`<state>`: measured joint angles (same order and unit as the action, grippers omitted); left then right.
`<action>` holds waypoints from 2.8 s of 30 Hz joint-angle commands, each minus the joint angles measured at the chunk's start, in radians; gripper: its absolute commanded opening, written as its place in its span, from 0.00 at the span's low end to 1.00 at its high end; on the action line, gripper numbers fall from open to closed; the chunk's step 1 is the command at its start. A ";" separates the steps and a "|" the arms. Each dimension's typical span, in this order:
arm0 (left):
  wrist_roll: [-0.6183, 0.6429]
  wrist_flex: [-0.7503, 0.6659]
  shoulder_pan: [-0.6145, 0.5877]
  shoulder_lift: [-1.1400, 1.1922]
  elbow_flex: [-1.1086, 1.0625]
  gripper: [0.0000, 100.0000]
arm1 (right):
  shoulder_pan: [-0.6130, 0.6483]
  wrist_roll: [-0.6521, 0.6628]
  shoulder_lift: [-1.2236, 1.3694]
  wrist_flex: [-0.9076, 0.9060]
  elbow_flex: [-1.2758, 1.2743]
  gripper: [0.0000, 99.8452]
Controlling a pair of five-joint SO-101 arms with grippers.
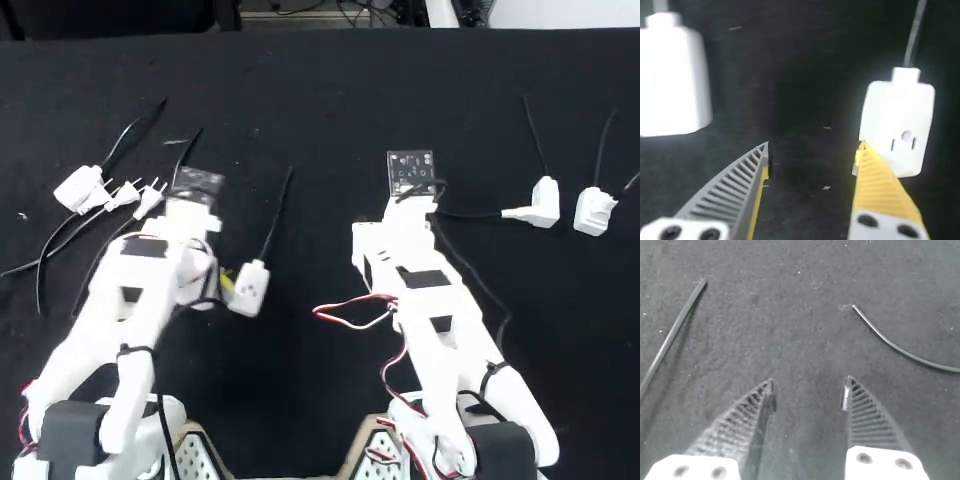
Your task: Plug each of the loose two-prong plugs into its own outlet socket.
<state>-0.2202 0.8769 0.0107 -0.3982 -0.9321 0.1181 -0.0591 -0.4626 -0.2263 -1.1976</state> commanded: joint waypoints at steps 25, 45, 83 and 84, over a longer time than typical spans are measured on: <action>0.184 -0.290 0.234 0.178 0.318 0.28 | -0.092 -0.127 0.004 0.026 0.041 0.20; 0.184 -0.163 0.229 0.574 0.611 0.27 | -0.092 -0.127 0.004 0.026 0.041 0.20; -0.060 0.150 0.071 -0.732 -0.275 0.23 | -0.014 -0.126 -0.004 -0.130 0.091 0.20; -0.064 0.150 0.099 -0.730 -0.295 0.23 | -0.014 -0.126 -0.002 -0.130 0.091 0.20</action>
<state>-0.2831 1.0196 0.0491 -1.0687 -1.1884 0.0813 -0.1757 -0.4626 -0.3337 -1.1776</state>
